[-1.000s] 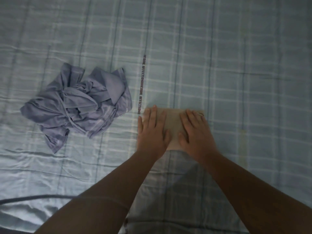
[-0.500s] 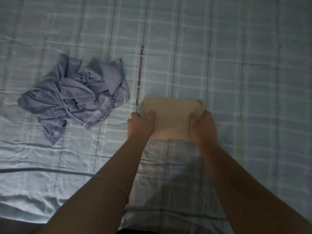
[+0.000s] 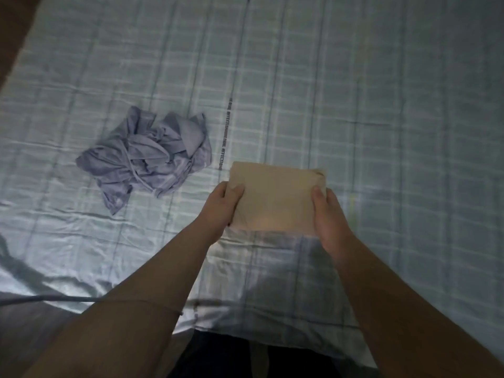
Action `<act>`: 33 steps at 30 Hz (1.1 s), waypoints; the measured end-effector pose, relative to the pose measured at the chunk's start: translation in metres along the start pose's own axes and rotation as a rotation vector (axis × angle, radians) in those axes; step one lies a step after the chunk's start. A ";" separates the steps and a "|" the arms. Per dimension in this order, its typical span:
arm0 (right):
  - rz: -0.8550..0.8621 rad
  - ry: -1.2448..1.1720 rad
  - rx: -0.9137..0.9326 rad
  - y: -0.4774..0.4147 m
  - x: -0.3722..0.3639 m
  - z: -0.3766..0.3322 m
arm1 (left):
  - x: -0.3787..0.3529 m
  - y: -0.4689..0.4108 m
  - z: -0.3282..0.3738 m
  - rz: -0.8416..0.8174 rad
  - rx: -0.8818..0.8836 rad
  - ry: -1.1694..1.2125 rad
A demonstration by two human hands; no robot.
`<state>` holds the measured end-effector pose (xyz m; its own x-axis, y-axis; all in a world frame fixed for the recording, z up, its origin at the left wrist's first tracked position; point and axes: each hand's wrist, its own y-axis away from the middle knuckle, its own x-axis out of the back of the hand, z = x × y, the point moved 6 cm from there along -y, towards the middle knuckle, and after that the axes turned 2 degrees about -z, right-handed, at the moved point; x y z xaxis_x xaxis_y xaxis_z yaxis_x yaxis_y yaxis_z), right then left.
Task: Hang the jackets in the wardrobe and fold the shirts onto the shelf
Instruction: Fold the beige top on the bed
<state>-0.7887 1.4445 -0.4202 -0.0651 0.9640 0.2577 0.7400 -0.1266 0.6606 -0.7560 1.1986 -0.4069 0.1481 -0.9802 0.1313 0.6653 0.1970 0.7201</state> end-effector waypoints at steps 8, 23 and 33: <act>-0.041 -0.035 0.257 0.113 0.077 -0.096 | -0.003 0.152 0.085 0.089 -0.277 0.120; -0.294 0.055 0.768 0.325 -0.035 -0.213 | 0.175 0.379 0.092 0.533 -0.519 0.195; -0.694 0.307 1.053 0.527 -0.294 -0.187 | 0.383 0.540 -0.094 1.113 -0.397 0.274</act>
<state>-0.5051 1.0505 -0.0163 -0.6908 0.6436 0.3297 0.6481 0.7532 -0.1123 -0.2715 0.9316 -0.0318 0.8994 -0.2442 0.3626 0.2467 0.9682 0.0402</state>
